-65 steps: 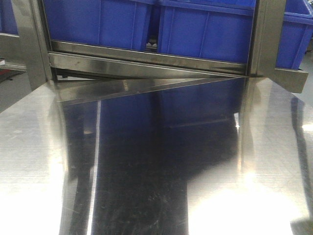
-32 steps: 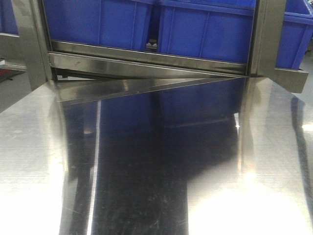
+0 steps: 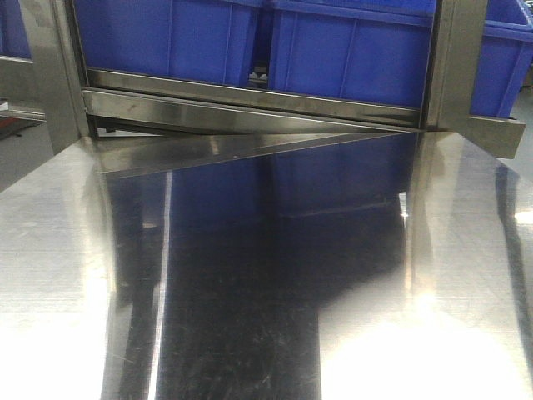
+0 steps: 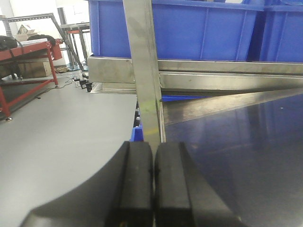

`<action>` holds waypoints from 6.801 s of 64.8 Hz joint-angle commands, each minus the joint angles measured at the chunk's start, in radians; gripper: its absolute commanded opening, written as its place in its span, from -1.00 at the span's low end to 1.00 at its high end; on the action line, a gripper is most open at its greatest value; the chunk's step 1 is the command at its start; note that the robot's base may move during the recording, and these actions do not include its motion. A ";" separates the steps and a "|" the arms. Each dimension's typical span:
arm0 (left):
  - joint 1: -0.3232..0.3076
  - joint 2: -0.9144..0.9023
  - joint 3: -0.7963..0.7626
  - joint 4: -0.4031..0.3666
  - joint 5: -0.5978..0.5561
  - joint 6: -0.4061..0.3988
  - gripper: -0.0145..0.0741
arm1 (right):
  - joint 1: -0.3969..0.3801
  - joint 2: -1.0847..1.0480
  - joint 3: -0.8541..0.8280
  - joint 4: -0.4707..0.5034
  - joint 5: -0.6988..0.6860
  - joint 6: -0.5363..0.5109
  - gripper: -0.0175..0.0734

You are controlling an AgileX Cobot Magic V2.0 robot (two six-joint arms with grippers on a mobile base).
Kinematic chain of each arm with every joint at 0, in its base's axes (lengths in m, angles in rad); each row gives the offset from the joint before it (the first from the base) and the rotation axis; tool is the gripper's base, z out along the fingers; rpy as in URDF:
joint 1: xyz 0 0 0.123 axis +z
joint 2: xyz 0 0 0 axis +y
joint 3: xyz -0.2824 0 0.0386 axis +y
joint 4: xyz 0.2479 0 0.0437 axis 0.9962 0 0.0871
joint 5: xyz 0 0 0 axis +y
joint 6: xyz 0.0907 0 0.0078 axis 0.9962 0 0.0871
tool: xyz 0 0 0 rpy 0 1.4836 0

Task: Place yellow foam block on left shelf second layer
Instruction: 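Hold the cube in the right gripper while the base starts moving, then drive the base backward and turn down the aisle holding the cube, then drive the base along the aisle toward the shelves of blue bins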

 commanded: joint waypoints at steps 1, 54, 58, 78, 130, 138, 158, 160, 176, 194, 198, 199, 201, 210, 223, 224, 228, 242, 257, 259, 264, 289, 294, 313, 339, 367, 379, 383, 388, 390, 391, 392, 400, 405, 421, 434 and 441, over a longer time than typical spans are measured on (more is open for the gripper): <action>0.003 -0.021 0.023 -0.006 -0.081 -0.005 -0.36 | -0.005 0.003 -0.031 -0.009 -0.093 -0.008 0.40; 0.003 -0.021 0.023 -0.006 -0.081 -0.005 -0.36 | -0.005 0.003 -0.031 -0.009 -0.093 -0.008 0.40; 0.003 -0.021 0.023 -0.006 -0.081 -0.005 -0.36 | -0.005 0.003 -0.031 -0.009 -0.093 -0.008 0.40; 0.003 -0.021 0.023 -0.006 -0.081 -0.005 -0.36 | -0.005 0.003 -0.031 -0.009 -0.093 -0.008 0.40; 0.003 -0.021 0.023 -0.006 -0.081 -0.005 -0.36 | -0.005 0.003 -0.031 -0.009 -0.093 -0.008 0.40; 0.003 -0.021 0.023 -0.006 -0.081 -0.005 -0.36 | -0.005 0.003 -0.031 -0.009 -0.093 -0.008 0.40; 0.003 -0.021 0.023 -0.006 -0.081 -0.005 -0.36 | -0.005 0.003 -0.031 -0.009 -0.093 -0.008 0.40; 0.003 -0.021 0.023 -0.006 -0.081 -0.005 -0.36 | -0.005 0.003 -0.031 -0.009 -0.093 -0.008 0.40; 0.003 -0.021 0.023 -0.006 -0.081 -0.005 -0.36 | -0.005 0.003 -0.031 -0.009 -0.093 -0.008 0.40; 0.003 -0.021 0.023 -0.006 -0.081 -0.005 -0.36 | -0.005 0.003 -0.031 -0.009 -0.093 -0.008 0.40; 0.003 -0.021 0.023 -0.006 -0.081 -0.005 -0.36 | -0.005 0.003 -0.031 -0.009 -0.093 -0.008 0.40; 0.003 -0.021 0.023 -0.006 -0.081 -0.005 -0.36 | -0.005 0.003 -0.031 -0.009 -0.093 -0.008 0.40; 0.003 -0.021 0.023 -0.006 -0.081 -0.005 -0.36 | -0.005 0.003 -0.031 -0.009 -0.093 -0.008 0.40; 0.003 -0.021 0.023 -0.006 -0.081 -0.005 -0.36 | -0.005 0.003 -0.031 -0.009 -0.093 -0.008 0.40; 0.003 -0.021 0.023 -0.006 -0.081 -0.005 -0.36 | -0.005 0.003 -0.031 -0.009 -0.093 -0.008 0.40; 0.003 -0.021 0.023 -0.006 -0.081 -0.005 -0.36 | -0.005 0.003 -0.031 -0.009 -0.093 -0.008 0.40; 0.003 -0.021 0.023 -0.006 -0.081 -0.005 -0.36 | -0.005 0.003 -0.031 -0.009 -0.093 -0.008 0.40; 0.003 -0.021 0.023 -0.006 -0.081 -0.005 -0.36 | -0.005 0.003 -0.031 -0.009 -0.093 -0.008 0.40; 0.003 -0.021 0.023 -0.006 -0.081 -0.005 -0.36 | -0.005 0.003 -0.031 -0.009 -0.093 -0.008 0.40; 0.003 -0.021 0.023 -0.006 -0.081 -0.005 -0.36 | -0.005 0.003 -0.031 -0.009 -0.093 -0.008 0.40; 0.003 -0.021 0.023 -0.006 -0.081 -0.005 -0.36 | -0.005 0.003 -0.031 -0.009 -0.093 -0.008 0.40; 0.003 -0.021 0.023 -0.006 -0.081 -0.005 -0.36 | -0.005 0.003 -0.031 -0.009 -0.093 -0.008 0.40; 0.003 -0.021 0.023 -0.006 -0.081 -0.005 -0.36 | -0.005 0.003 -0.031 -0.009 -0.093 -0.008 0.40; 0.003 -0.021 0.023 -0.006 -0.081 -0.005 -0.36 | -0.005 0.003 -0.031 -0.009 -0.093 -0.008 0.40; 0.003 -0.021 0.023 -0.006 -0.081 -0.005 -0.36 | -0.005 0.003 -0.030 -0.009 -0.088 -0.008 0.40; 0.003 -0.021 0.023 -0.006 -0.081 -0.005 -0.36 | -0.005 0.003 -0.030 -0.009 -0.088 -0.008 0.40; 0.003 -0.021 0.023 -0.006 -0.081 -0.005 -0.36 | -0.005 0.003 -0.030 -0.009 -0.088 -0.008 0.40; 0.003 -0.021 0.023 -0.006 -0.081 -0.005 -0.36 | -0.005 0.003 -0.030 -0.009 -0.088 -0.008 0.40; 0.003 -0.021 0.023 -0.006 -0.081 -0.005 -0.36 | -0.005 0.003 -0.030 -0.009 -0.088 -0.008 0.40; 0.003 -0.021 0.023 -0.006 -0.081 -0.005 -0.36 | -0.005 0.003 -0.030 -0.009 -0.088 -0.008 0.40; 0.003 -0.021 0.023 -0.006 -0.081 -0.005 -0.36 | -0.005 0.003 -0.030 -0.009 -0.088 -0.008 0.40; 0.003 -0.021 0.023 -0.006 -0.081 -0.005 -0.36 | -0.005 0.003 -0.030 -0.009 -0.088 -0.008 0.40; 0.003 -0.021 0.023 -0.006 -0.081 -0.005 -0.36 | -0.005 0.003 -0.030 -0.009 -0.088 -0.008 0.40; 0.003 -0.021 0.023 -0.006 -0.081 -0.005 -0.36 | -0.005 0.003 -0.030 -0.009 -0.088 -0.008 0.40; 0.003 -0.021 0.023 -0.006 -0.081 -0.005 -0.36 | -0.005 0.003 -0.030 -0.009 -0.088 -0.008 0.40; 0.003 -0.019 0.023 -0.006 -0.081 -0.005 -0.36 | -0.005 0.003 -0.030 -0.009 -0.088 -0.008 0.40; 0.003 -0.019 0.023 -0.006 -0.081 -0.005 -0.36 | -0.005 0.003 -0.030 -0.009 -0.088 -0.008 0.40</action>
